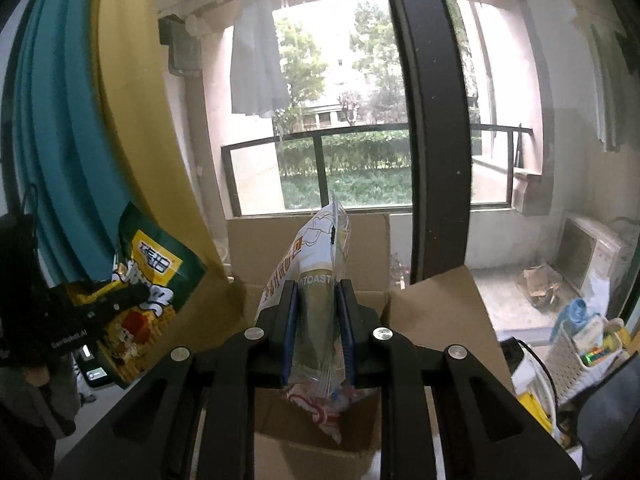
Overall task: Organize snacks
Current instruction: 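Lift both bags into the cardboard box and open both grippers, then withdraw both grippers from the box toward the remaining snacks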
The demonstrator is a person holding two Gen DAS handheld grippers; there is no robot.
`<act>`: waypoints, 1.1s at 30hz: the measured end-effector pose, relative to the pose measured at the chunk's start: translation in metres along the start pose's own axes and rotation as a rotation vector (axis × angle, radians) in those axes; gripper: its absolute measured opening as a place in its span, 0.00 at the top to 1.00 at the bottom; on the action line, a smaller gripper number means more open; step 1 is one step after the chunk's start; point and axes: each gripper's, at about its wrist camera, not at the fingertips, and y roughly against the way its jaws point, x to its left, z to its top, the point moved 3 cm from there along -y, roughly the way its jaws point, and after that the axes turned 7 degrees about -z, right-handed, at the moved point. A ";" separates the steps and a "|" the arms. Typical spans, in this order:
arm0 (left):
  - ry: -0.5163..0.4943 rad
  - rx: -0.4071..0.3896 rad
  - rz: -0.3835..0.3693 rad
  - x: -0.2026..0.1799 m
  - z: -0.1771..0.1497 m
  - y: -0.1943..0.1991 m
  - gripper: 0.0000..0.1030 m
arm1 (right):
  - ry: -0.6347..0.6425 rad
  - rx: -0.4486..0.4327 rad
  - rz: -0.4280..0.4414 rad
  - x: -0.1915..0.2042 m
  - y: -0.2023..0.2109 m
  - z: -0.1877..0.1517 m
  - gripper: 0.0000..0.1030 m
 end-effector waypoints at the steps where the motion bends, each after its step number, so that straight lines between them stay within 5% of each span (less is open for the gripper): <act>1: 0.000 0.006 0.002 0.000 0.002 -0.006 0.69 | 0.001 0.007 -0.003 0.001 -0.009 0.002 0.80; 7: 0.039 0.060 0.001 0.006 0.007 -0.039 0.64 | -0.063 0.044 0.028 0.004 -0.058 0.013 0.79; 8: 0.047 0.072 -0.002 0.007 0.007 -0.044 0.54 | -0.069 0.056 0.038 0.006 -0.067 0.012 0.79; 12: 0.093 0.065 -0.016 0.011 0.010 -0.045 0.31 | -0.073 0.142 0.021 0.006 -0.092 0.001 0.53; 33: 0.068 0.013 -0.013 -0.013 0.004 0.042 0.30 | -0.021 0.104 -0.031 0.010 -0.019 -0.001 0.51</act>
